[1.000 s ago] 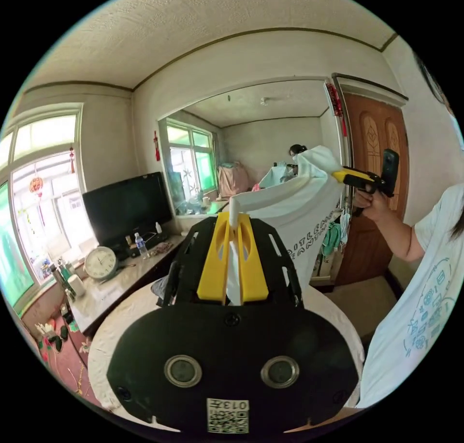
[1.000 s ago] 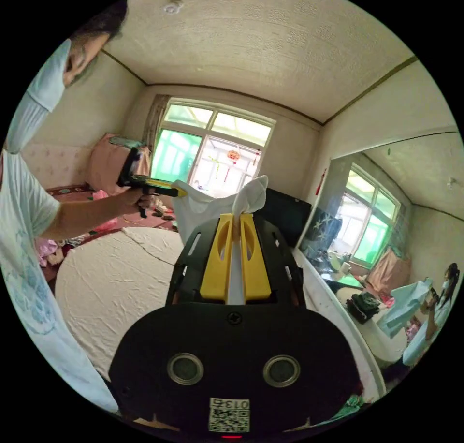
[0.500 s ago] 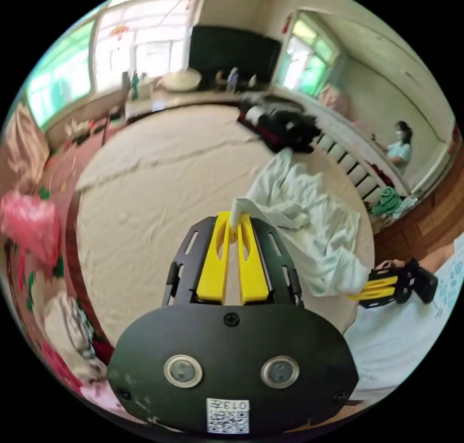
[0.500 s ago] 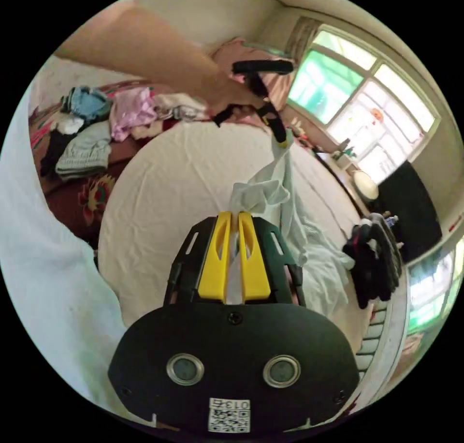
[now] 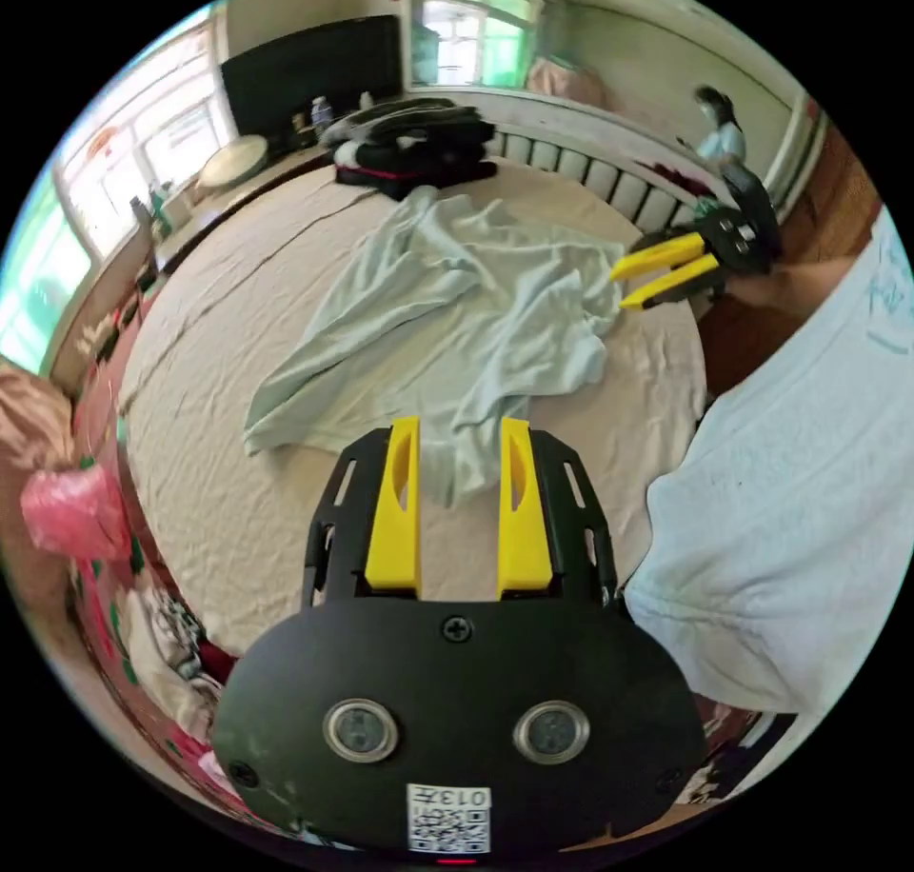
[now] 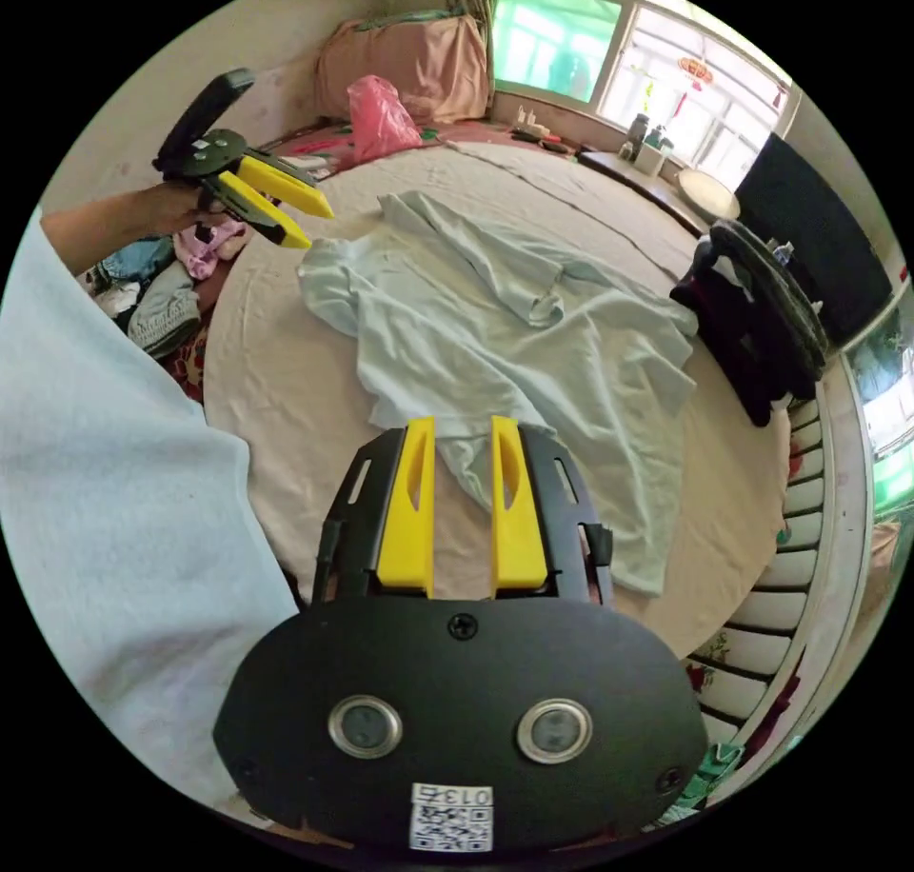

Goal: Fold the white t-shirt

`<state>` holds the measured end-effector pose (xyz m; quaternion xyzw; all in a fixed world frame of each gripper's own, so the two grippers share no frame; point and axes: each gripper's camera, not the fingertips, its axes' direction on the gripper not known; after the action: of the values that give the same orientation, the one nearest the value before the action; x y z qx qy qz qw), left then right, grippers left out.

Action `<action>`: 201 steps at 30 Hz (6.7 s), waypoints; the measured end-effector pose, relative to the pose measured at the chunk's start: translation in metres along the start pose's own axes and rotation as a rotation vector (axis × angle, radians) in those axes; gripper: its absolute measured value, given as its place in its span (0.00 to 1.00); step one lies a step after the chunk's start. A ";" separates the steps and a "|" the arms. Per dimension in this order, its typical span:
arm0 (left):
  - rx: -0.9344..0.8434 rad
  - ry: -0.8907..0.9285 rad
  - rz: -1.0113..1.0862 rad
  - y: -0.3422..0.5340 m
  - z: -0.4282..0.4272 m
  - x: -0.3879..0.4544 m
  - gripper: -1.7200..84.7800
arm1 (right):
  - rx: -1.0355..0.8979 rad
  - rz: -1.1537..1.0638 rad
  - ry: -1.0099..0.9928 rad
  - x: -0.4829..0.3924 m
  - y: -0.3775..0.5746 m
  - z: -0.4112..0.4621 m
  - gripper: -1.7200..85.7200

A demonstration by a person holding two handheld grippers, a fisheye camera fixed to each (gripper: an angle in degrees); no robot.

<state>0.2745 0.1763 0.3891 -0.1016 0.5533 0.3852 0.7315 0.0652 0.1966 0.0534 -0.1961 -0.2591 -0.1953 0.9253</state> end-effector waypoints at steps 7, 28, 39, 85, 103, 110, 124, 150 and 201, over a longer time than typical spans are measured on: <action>-0.169 -0.060 0.248 -0.043 0.091 0.044 0.19 | -0.022 -0.219 -0.028 -0.017 -0.011 0.015 0.12; -0.055 0.203 0.312 -0.025 0.031 -0.013 0.02 | 0.228 -0.058 -0.438 0.050 -0.026 -0.134 0.06; -0.052 0.392 -0.004 0.030 0.002 -0.062 0.01 | -0.201 0.436 0.128 0.189 0.069 -0.081 0.12; 0.576 -0.197 -0.003 0.035 -0.501 -0.204 0.01 | 0.728 0.061 0.292 0.130 -0.092 -0.448 0.04; -0.058 0.463 -0.381 0.199 -0.251 -0.187 0.01 | -0.115 0.368 -0.212 0.063 0.059 -0.207 0.03; -0.081 0.570 -0.379 0.198 -0.262 -0.191 0.01 | -0.188 0.338 -0.262 0.073 0.075 -0.210 0.03; -0.137 0.515 -0.454 0.178 -0.275 -0.243 0.01 | -0.361 0.264 -0.255 0.105 0.055 -0.173 0.03; -0.176 0.339 -0.459 0.068 -0.266 -0.391 0.02 | -0.103 0.364 -0.186 0.243 -0.059 -0.149 0.04; -0.545 -0.023 -0.075 0.190 -0.173 -0.160 0.05 | -0.278 0.214 -0.176 0.230 -0.015 -0.063 0.07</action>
<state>0.0046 0.1343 0.5204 -0.3108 0.4165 0.4937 0.6973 0.2650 0.0951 0.1358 -0.3649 -0.2874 -0.1119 0.8785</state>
